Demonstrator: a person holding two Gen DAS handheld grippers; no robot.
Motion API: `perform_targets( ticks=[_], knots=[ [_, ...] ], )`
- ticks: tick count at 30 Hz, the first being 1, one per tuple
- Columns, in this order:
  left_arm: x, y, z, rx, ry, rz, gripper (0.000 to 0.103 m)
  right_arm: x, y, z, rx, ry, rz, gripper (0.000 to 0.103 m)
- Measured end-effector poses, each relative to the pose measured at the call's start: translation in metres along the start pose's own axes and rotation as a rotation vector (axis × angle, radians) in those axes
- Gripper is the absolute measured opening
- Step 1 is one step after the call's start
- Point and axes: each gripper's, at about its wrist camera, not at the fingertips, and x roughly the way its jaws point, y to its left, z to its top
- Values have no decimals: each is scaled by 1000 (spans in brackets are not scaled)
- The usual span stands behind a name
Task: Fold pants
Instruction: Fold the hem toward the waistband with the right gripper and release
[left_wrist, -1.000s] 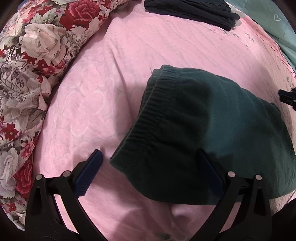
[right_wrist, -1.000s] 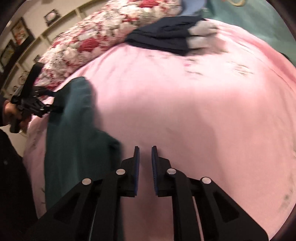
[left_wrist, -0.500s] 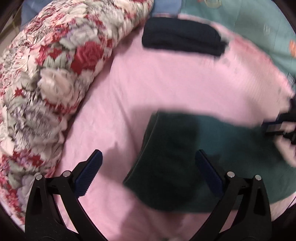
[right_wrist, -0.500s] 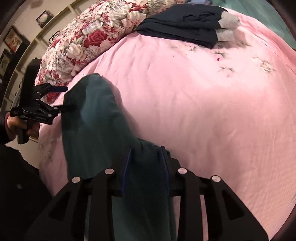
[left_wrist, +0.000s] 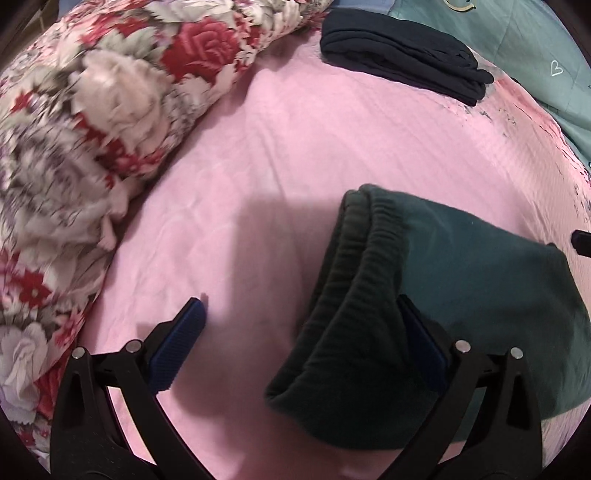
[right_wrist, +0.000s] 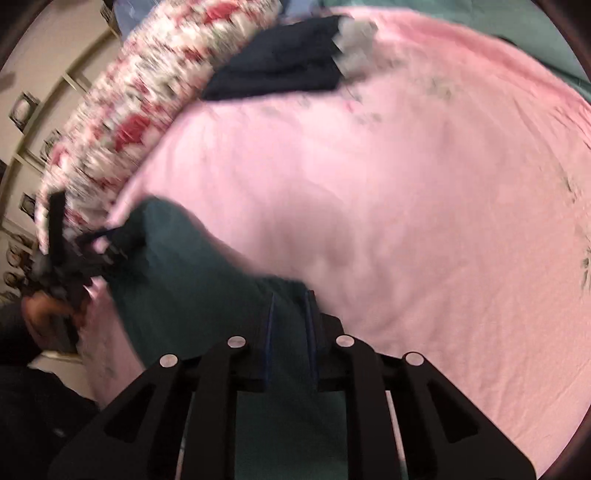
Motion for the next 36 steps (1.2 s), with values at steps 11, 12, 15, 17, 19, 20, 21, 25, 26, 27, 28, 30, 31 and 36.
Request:
perform_targets(
  ticks=[11, 12, 15, 17, 19, 20, 21, 25, 26, 27, 28, 30, 31, 36],
  knots=[
    [-37, 12, 7, 88, -105, -18, 101, 27, 15, 11, 151, -48, -53, 15],
    [-41, 12, 7, 102, -120, -15, 101, 21, 28, 8, 135, -64, -33, 16],
    [-22, 8, 0, 199, -69, 88, 101, 21, 57, -10, 96, -62, 18, 23],
    [-13, 12, -6, 227, -64, 92, 101, 47, 61, -27, 98, 16, -64, 26],
    [-20, 12, -5, 230, -76, 91, 101, 51, 64, -40, 109, -19, -128, 25],
    [-29, 8, -3, 241, -106, 92, 101, 46, 65, -42, 130, -12, -138, 25],
    [-35, 5, -2, 246, -129, 87, 101, 35, 66, -46, 173, -23, -139, 25],
    [-55, -22, -5, 297, -193, 35, 101, -47, 50, -89, 291, -203, -206, 40],
    [-57, -34, -5, 315, -204, 28, 101, -58, 41, -101, 314, -210, -258, 40],
    [-57, -47, -3, 323, -209, 4, 101, -71, 28, -115, 351, -209, -311, 40],
    [-59, -64, 1, 326, -210, -24, 101, -89, 9, -136, 415, -210, -365, 40],
    [-62, -91, -1, 333, -203, -91, 101, -116, -17, -165, 511, -228, -438, 40],
    [-64, -104, -4, 338, -198, -114, 101, -137, -34, -182, 569, -252, -490, 40],
    [-33, -167, -33, 415, -93, -79, 101, -213, -120, -263, 841, -344, -638, 40]
  ],
)
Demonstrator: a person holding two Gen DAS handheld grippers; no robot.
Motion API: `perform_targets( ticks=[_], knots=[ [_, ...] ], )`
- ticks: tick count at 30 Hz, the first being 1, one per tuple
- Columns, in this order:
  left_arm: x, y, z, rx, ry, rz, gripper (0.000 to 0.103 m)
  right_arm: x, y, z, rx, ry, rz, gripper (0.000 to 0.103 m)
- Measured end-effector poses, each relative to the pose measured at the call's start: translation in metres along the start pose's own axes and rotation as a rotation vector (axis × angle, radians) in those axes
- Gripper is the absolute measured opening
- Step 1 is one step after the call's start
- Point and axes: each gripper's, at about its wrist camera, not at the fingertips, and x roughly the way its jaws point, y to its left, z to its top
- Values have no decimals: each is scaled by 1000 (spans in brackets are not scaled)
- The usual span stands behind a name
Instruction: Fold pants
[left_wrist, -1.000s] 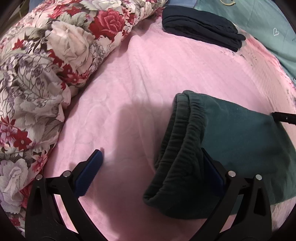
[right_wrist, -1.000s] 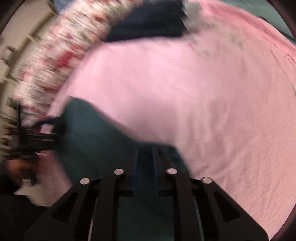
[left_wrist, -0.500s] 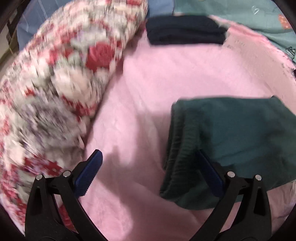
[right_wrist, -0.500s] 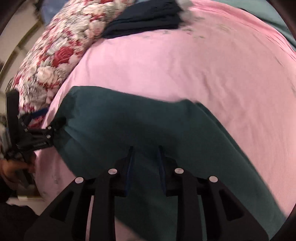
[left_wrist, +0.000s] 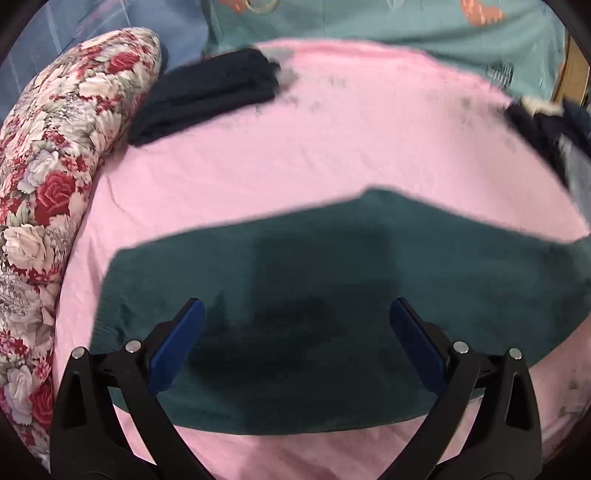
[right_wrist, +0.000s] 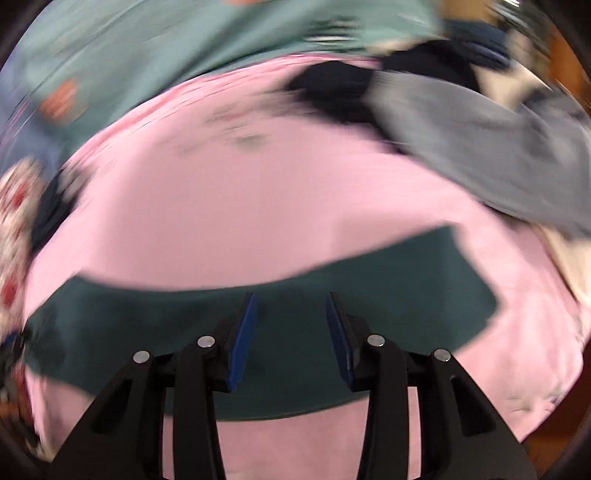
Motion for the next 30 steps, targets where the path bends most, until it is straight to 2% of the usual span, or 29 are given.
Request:
perform_targets(
  ticks=[1, 2, 3, 4, 6, 7, 9, 11, 12, 16, 18, 19, 22, 25, 26, 28, 30],
  knots=[
    [14, -3, -7, 18, 51, 50, 101, 8, -17, -3, 50, 49, -44, 40],
    [14, 1, -10, -8, 31, 32, 101, 16, -45, -5, 112, 121, -87, 40],
    [14, 7, -11, -36, 36, 28, 101, 16, -68, -7, 148, 147, -102, 40],
    [14, 12, -9, -70, 63, 18, 101, 12, -82, -12, 169, 143, -114, 40],
    [11, 14, -7, -94, 81, 53, 101, -7, -121, -17, 223, 110, -154, 40],
    [8, 14, -5, -103, 81, 77, 101, -17, -135, -20, 273, 92, -138, 40],
    [1, 12, 1, -133, 83, 90, 101, -35, -169, -28, 427, 38, -5, 40],
    [-6, 6, 6, -159, 81, 86, 101, -36, -183, -33, 532, 25, 107, 40],
    [-11, 1, 8, -162, 77, 85, 101, -33, -187, -34, 565, 27, 148, 40],
    [-28, -16, 14, -118, 49, 71, 101, -18, -186, -43, 604, 51, 203, 40],
    [-32, -27, 16, -77, 37, 67, 101, -18, -181, -41, 600, 35, 234, 40],
    [-32, -29, 17, -64, 35, 66, 101, -13, -164, -38, 594, 29, 238, 40],
    [-31, -30, 13, -42, 38, 85, 101, -10, -156, -31, 555, 14, 209, 38],
    [-18, -11, 2, -41, 71, 151, 101, -9, -159, -24, 539, -21, 167, 33],
    [-12, 3, -5, -64, 96, 189, 101, -5, -160, -22, 546, -20, 175, 33],
    [-4, 28, -14, -120, 129, 212, 101, -3, -161, -22, 553, 0, 204, 33],
    [3, 56, -26, -181, 163, 234, 101, -3, -158, -21, 528, 8, 194, 33]
  ],
)
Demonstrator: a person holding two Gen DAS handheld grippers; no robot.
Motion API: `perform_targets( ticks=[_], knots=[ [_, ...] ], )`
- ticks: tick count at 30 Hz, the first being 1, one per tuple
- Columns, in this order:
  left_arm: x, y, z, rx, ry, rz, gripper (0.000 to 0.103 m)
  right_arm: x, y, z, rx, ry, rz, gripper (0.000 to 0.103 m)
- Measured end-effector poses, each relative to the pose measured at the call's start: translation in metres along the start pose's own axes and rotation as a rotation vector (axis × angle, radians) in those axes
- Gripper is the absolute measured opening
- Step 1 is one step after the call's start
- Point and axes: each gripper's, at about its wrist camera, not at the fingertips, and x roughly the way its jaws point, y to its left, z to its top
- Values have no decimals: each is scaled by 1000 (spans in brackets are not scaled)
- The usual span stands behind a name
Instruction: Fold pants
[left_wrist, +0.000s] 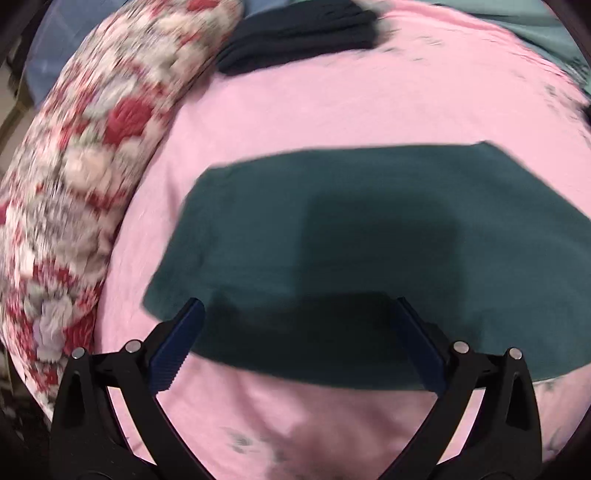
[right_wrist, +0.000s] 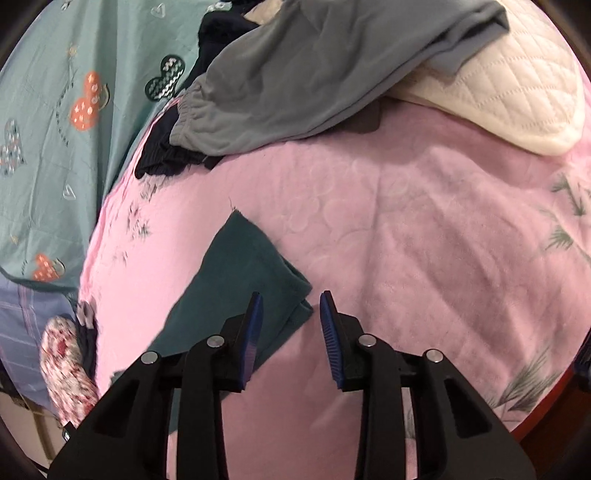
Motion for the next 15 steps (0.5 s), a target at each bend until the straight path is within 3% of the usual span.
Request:
perform_targets(
  ticks=[3, 5, 9, 15],
  knots=[
    [5, 25, -3, -56, 4, -28, 101, -3, -8, -3, 57, 3, 25, 33],
    [6, 29, -1, -33, -8, 25, 101, -7, -14, -5, 94, -5, 46, 33],
    [13, 40, 4, -33, -27, 48, 101, -11, -13, -4, 90, -21, 30, 31],
    [15, 44, 5, -38, -31, 42, 101, -8, -3, -11, 50, -21, -14, 16]
  ],
)
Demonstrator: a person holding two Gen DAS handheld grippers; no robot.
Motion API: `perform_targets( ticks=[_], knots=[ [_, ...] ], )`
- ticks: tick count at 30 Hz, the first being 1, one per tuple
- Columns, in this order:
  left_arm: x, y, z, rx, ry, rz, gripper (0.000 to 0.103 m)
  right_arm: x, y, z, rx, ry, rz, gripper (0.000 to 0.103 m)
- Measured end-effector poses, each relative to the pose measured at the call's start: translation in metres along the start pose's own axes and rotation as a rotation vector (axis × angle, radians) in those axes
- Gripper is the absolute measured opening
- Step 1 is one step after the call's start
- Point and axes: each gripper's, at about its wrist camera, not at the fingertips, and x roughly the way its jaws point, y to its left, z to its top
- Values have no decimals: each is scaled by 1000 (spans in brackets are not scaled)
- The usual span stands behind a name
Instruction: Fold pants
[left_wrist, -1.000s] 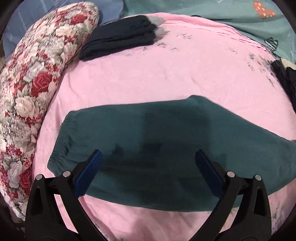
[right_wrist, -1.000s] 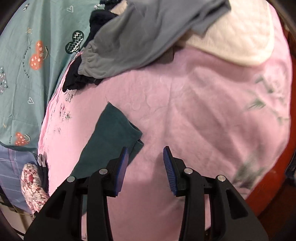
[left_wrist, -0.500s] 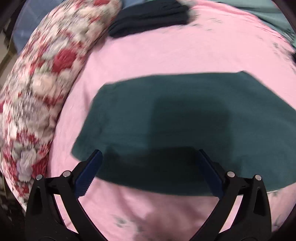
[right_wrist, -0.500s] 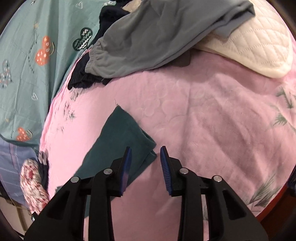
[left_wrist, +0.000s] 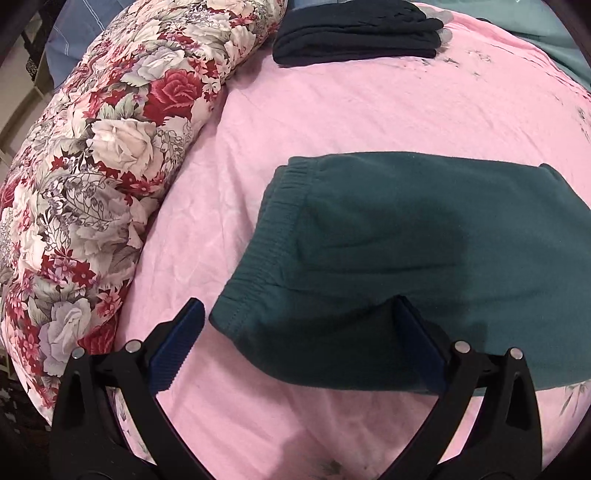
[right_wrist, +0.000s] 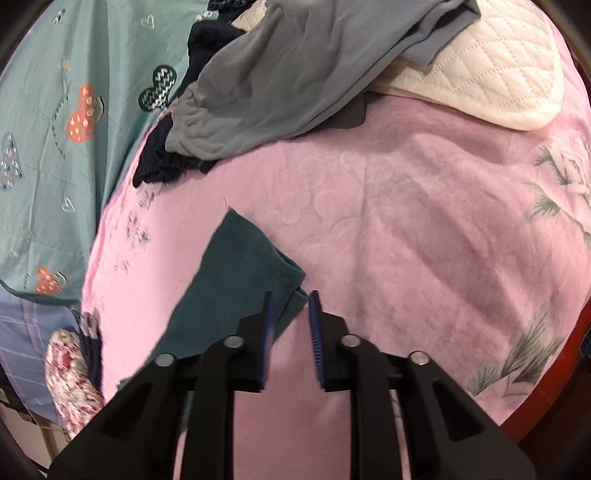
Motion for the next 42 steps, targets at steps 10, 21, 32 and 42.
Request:
perform_targets(
  ticks=[10, 21, 32, 42],
  knots=[
    [0, 0, 0, 15, 5, -9, 101, 22, 20, -3, -142, 30, -71, 4],
    [0, 0, -3, 3, 4, -21, 101, 10, 1, -3, -81, 21, -42, 3],
    [0, 1, -2, 12, 5, -24, 101, 13, 11, 19, -73, 35, -33, 20],
    [1, 1, -1, 17, 2, -28, 101, -7, 20, 11, -105, 0, -42, 3]
  ],
)
